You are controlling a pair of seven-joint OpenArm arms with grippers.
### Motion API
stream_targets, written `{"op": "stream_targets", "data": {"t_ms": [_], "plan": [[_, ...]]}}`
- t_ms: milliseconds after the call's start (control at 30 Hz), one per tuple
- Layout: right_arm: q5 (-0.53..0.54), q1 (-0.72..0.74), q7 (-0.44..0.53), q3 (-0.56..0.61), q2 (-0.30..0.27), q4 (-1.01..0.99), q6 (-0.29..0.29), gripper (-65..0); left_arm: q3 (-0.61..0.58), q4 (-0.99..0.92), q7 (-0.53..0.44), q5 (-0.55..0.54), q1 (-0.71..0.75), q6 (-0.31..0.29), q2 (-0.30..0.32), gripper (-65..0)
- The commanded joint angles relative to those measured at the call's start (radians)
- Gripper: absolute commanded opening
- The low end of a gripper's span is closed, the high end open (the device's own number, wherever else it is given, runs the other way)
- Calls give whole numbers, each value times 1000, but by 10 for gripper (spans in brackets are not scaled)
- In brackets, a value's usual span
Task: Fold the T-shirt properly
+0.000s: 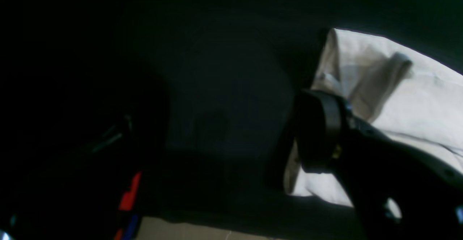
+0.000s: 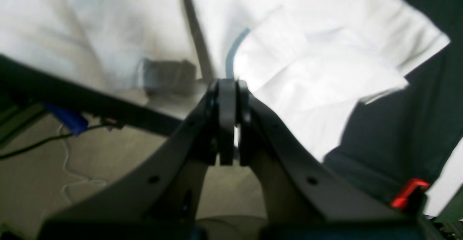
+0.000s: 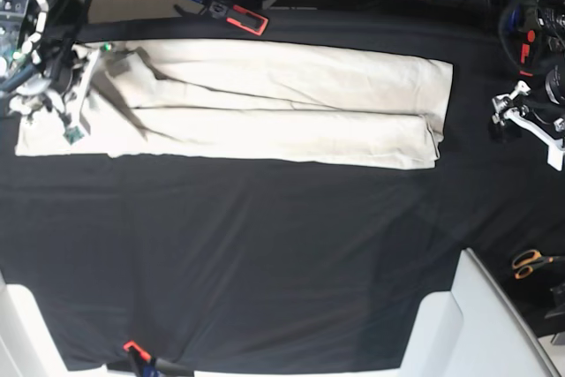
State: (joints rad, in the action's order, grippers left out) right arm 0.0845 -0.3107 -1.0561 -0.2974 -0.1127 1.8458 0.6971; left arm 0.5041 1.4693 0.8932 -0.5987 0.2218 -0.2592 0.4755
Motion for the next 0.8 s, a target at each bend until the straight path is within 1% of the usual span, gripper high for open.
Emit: {"op": "stream_targets", "data": {"t_ms": [0,133,267,400,533,767], "plan": [[1,-11,9,-4,3,18,1,-648,-6,14,-15,-10,-8,1,32,-133],[-1,-29,66,-52,41,-10,1,-648,-37,15,-15,-10,-8,1,38,-133],[-1,-18,86,-69,43,-107,1,-647,-40,12,-15,-10,-26,1,35,-133],[-1,-5,121,-69,43,-157,1,-647,-40,14,-15,-10,-29,1,33,-133],[-2,-2,133,-69,40,-162,1,-647,-40,14,-15,-10,-29,1,35,-133],[-4,38,127,-69,38,-156,1,-647,-40,14,-15,-10,-29,1,35,-133]]}}
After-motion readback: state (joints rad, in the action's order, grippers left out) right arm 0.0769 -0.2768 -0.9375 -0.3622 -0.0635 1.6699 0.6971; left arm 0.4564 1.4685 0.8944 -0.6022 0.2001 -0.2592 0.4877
